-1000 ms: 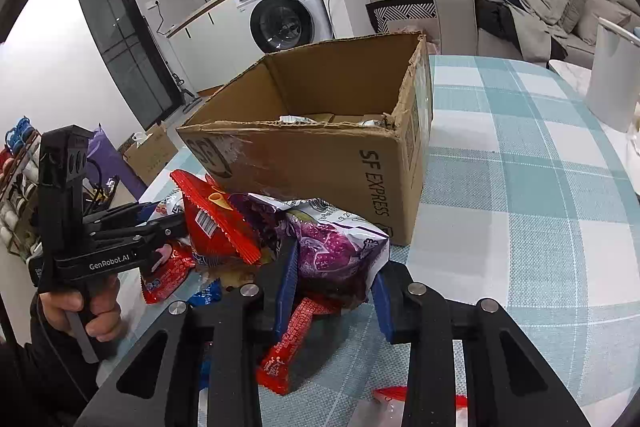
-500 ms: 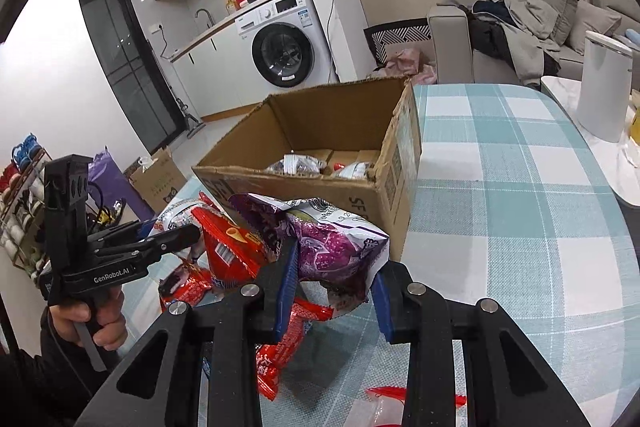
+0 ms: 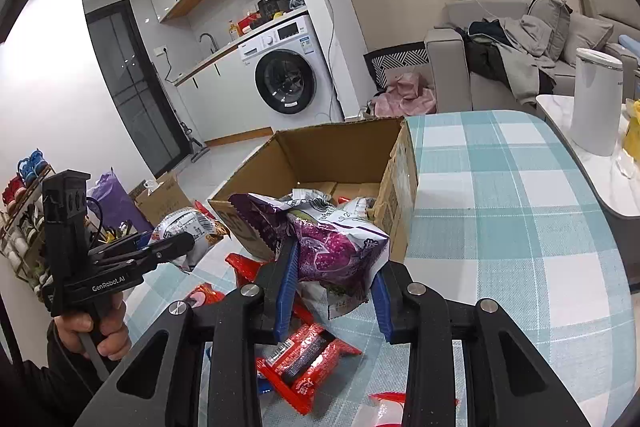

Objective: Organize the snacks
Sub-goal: 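Lift both held bags and carry them over the cardboard box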

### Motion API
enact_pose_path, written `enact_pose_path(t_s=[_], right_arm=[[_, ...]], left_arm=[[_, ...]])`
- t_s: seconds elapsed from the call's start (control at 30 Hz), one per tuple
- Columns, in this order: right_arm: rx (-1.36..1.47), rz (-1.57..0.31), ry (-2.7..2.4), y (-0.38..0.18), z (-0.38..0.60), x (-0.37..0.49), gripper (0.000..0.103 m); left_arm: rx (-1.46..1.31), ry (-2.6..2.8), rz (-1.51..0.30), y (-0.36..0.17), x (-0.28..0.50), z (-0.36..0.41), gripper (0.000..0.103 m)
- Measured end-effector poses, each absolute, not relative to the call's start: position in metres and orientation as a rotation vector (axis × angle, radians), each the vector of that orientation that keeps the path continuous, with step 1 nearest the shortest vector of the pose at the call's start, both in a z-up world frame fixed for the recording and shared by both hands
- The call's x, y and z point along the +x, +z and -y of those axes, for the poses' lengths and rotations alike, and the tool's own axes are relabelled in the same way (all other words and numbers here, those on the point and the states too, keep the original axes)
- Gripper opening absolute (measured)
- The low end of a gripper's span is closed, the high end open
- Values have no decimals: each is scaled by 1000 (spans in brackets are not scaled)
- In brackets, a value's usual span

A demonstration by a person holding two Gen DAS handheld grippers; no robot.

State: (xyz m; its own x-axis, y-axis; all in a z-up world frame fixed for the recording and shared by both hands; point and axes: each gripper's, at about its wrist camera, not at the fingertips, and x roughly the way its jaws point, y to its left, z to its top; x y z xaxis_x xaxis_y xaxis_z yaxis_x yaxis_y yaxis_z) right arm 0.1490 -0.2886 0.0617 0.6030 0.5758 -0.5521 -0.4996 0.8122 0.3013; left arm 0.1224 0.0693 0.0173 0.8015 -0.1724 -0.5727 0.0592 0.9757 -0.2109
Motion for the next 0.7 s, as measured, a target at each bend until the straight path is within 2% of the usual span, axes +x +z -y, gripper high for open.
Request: enact_pose_path(t_s=[0.7], right_arm=[[175, -587, 601, 97, 287, 143, 33]], left_arm=[[-175, -125, -531, 65, 122, -61, 48]])
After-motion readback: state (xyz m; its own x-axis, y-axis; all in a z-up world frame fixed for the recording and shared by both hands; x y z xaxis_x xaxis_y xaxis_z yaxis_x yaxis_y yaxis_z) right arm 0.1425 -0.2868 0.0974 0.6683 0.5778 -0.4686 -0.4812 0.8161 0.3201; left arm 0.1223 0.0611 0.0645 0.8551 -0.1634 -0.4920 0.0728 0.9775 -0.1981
